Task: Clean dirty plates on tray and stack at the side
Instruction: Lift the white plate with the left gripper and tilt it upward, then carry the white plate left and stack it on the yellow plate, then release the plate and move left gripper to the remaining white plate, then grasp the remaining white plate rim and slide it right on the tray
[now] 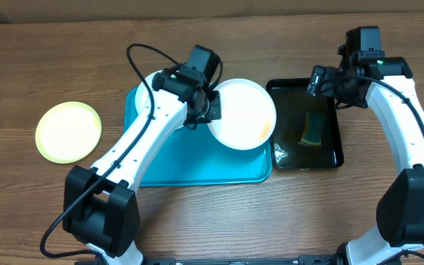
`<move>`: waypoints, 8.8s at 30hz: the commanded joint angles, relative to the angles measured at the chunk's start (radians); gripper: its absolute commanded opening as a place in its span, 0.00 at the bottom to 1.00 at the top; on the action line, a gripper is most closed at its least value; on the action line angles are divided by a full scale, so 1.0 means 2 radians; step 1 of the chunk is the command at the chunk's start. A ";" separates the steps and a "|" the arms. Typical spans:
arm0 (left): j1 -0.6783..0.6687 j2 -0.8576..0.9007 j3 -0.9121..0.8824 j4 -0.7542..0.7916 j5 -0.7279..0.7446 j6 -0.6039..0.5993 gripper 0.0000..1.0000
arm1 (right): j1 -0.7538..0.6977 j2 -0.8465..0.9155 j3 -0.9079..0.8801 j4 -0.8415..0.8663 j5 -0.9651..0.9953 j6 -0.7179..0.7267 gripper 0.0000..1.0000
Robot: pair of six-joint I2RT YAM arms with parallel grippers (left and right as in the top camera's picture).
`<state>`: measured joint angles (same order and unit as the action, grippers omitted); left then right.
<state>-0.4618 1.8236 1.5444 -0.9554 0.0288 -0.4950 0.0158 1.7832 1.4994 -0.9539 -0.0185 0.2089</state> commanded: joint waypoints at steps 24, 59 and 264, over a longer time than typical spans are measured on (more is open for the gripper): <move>-0.091 0.003 0.013 0.110 -0.100 -0.014 0.04 | -0.199 -0.007 0.004 0.030 -0.147 0.042 1.00; -0.194 0.003 0.013 0.350 -0.377 0.298 0.04 | -0.356 -0.007 0.004 0.014 -0.149 0.041 1.00; 0.139 0.119 -0.039 -0.031 -0.002 0.057 0.29 | -0.356 -0.007 0.004 0.014 -0.149 0.041 1.00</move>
<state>-0.1814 2.0567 1.4719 -1.0363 0.0254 -0.4198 -0.6937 1.7832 1.4994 -0.9283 -0.3107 0.2886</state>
